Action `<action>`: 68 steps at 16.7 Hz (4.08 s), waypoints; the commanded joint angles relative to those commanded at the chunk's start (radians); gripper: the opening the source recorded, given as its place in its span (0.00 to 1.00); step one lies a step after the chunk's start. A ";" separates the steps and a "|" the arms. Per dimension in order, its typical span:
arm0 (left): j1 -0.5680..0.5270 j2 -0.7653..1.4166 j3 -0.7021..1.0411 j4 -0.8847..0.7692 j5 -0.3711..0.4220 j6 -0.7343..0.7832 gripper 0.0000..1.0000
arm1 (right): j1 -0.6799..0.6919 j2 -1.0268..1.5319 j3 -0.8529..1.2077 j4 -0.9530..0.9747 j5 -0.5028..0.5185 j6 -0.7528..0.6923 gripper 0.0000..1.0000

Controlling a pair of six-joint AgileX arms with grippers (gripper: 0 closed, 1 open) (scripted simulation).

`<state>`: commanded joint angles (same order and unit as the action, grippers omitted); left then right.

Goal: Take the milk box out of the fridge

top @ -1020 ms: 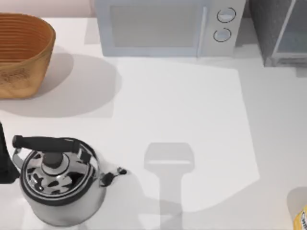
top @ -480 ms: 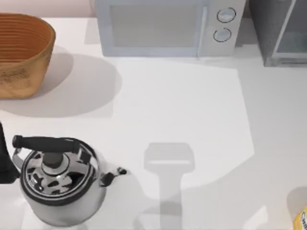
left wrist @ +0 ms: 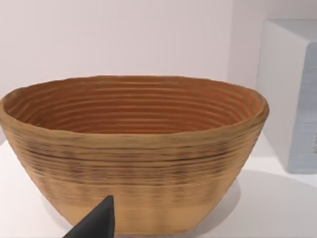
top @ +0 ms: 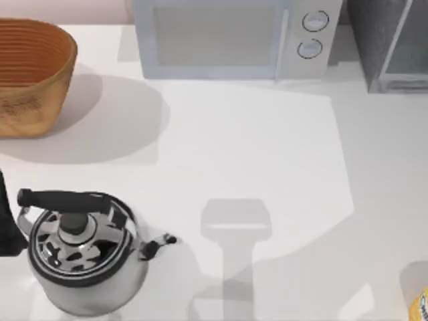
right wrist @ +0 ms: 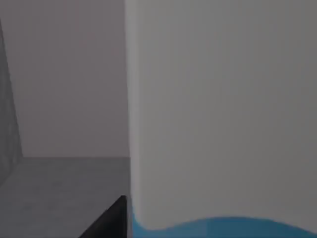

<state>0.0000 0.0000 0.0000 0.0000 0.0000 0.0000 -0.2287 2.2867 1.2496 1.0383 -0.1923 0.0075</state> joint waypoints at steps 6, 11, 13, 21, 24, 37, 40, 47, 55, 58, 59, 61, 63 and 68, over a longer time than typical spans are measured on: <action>0.000 0.000 0.000 0.000 0.000 0.000 1.00 | 0.000 0.000 0.000 0.000 0.000 0.000 0.32; 0.000 0.000 0.000 0.000 0.000 0.000 1.00 | 0.000 0.000 0.000 0.000 0.000 0.000 0.00; 0.000 0.000 0.000 0.000 0.000 0.000 1.00 | 0.000 0.000 0.000 0.000 0.000 0.000 0.00; 0.000 0.000 0.000 0.000 0.000 0.000 1.00 | -0.002 -0.013 0.001 -0.015 -0.001 -0.001 0.00; 0.000 0.000 0.000 0.000 0.000 0.000 1.00 | -0.002 -0.065 0.014 -0.084 -0.001 -0.002 0.00; 0.000 0.000 0.000 0.000 0.000 0.000 1.00 | -0.025 -0.243 -0.132 -0.081 -0.028 0.004 0.00; 0.000 0.000 0.000 0.000 0.000 0.000 1.00 | -0.039 -0.312 -0.312 -0.046 -0.042 0.006 0.00; 0.000 0.000 0.000 0.000 0.000 0.000 1.00 | -0.061 -0.408 -0.431 0.021 -0.064 0.006 0.00; 0.000 0.000 0.000 0.000 0.000 0.000 1.00 | -0.021 -0.594 -0.510 -0.090 -0.037 0.002 0.00; 0.000 0.000 0.000 0.000 0.000 0.000 1.00 | 0.011 -0.812 -0.605 -0.212 -0.007 -0.001 0.00; 0.000 0.000 0.000 0.000 0.000 0.000 1.00 | 0.023 -0.901 -0.643 -0.261 0.005 -0.002 0.00; 0.000 0.000 0.000 0.000 0.000 0.000 1.00 | 0.049 -1.097 -0.728 -0.368 0.030 -0.002 0.00; 0.000 0.000 0.000 0.000 0.000 0.000 1.00 | 0.077 -1.310 -0.819 -0.483 0.056 -0.002 0.00; 0.000 0.000 0.000 0.000 0.000 0.000 1.00 | 0.150 -1.832 -1.044 -0.768 0.121 -0.002 0.00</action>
<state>0.0000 0.0000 0.0000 0.0000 0.0000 0.0000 -0.0788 0.4552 0.2053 0.2705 -0.0709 0.0059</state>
